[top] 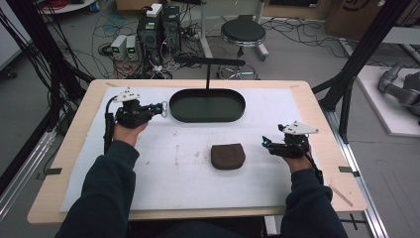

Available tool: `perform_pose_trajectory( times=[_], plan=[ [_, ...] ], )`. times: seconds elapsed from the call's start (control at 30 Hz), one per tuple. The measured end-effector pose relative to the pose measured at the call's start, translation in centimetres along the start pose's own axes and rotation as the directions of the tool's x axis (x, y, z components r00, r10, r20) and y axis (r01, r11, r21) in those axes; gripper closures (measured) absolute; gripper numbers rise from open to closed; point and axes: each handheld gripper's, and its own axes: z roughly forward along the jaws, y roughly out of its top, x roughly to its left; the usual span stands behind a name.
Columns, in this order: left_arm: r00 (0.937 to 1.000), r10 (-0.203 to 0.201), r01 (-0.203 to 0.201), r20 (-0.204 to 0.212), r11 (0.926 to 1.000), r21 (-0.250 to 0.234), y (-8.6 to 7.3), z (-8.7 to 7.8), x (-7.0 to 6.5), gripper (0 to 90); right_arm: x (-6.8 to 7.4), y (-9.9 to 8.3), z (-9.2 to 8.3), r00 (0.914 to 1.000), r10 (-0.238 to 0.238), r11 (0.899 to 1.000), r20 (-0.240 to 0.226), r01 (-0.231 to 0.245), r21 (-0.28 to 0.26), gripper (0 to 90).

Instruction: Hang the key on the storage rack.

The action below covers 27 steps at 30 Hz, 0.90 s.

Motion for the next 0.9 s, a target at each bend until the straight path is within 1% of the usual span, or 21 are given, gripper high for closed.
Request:
perform_pose_trajectory(
  times=[0.07,0.2,0.23,0.3,0.33,0.4,0.43,0.47,0.53,0.57,0.63,0.73,0.77,0.83,0.9],
  plan=[
    [0.9999,0.001,-0.001,0.015,0.9998,-0.02,1.2,0.4,0.3,88.1,0.0,0.0,0.0,1.0,0.0,1.0,0.001,0.0,-0.002,24.3],
    [0.9991,0.025,-0.023,0.034,0.9979,-0.06,3.7,1.8,0.6,88.1,-0.1,0.0,0.1,1.0,0.003,1.0,0.001,-0.003,-0.003,24.3],
    [0.9989,0.027,-0.025,0.039,0.9981,-0.055,4.2,2.2,0.8,88.1,-0.2,0.0,0.2,1.0,0.007,1.0,0.001,-0.007,-0.007,24.3],
    [0.9985,0.037,-0.035,0.04,0.9975,-0.061,5.3,3.1,1.1,88.1,-0.2,0.0,0.2,0.9999,0.01,1.0,0.002,-0.01,-0.009,24.3],
    [0.9984,0.04,-0.037,0.04,0.9967,-0.072,5.9,3.6,1.4,88.1,0.0,0.1,0.2,1.0,0.009,1.0,0.003,-0.009,-0.009,24.3],
    [0.9982,0.036,-0.033,0.047,0.9966,-0.075,6.6,4.4,1.8,88.0,0.0,0.1,0.3,1.0,0.007,1.0,0.003,-0.007,-0.009,24.3],
    [0.9985,0.036,-0.032,0.042,0.9963,-0.08,6.9,4.9,2.1,88.1,-0.1,0.0,0.3,1.0,0.004,1.0,0.001,-0.004,-0.009,24.3],
    [0.9986,0.026,-0.023,0.046,0.9966,-0.079,7.1,5.3,2.4,88.1,-0.1,0.0,0.3,1.0,0.01,1.0,0.002,-0.01,-0.007,24.3],
    [0.9989,0.023,-0.021,0.041,0.9975,-0.068,7.6,6.1,2.9,88.0,-0.2,0.0,0.2,0.9999,0.013,1.0,0.002,-0.013,-0.013,24.3],
    [0.999,0.023,-0.02,0.038,0.9971,-0.074,7.7,6.5,3.1,88.1,-0.2,0.0,0.2,0.9999,0.01,1.0,0.003,-0.01,-0.016,24.3],
    [0.9992,0.016,-0.013,0.037,0.998,-0.062,7.9,7.0,3.6,88.0,-0.1,0.0,0.2,1.0,0.008,1.0,0.003,-0.008,-0.02,24.3],
    [0.9993,0.019,-0.017,0.032,0.9984,-0.054,8.3,7.7,4.0,88.0,-0.1,0.0,0.3,1.0,0.005,1.0,0.0,-0.005,-0.015,24.3],
    [0.9994,0.019,-0.017,0.03,0.9983,-0.056,8.4,7.9,4.1,88.0,-0.1,0.0,0.3,1.0,0.003,1.0,-0.003,-0.003,-0.013,24.3],
    [0.9996,0.007,-0.005,0.029,0.9981,-0.062,8.3,8.3,4.5,88.0,0.0,0.0,0.3,1.0,0.001,1.0,-0.001,-0.001,-0.012,24.3],
    [0.9995,-0.01,0.011,0.031,0.9984,-0.056,8.0,8.6,4.8,88.0,0.0,0.0,0.3,1.0,0.003,1.0,-0.005,-0.004,-0.011,24.3]
  ],
)
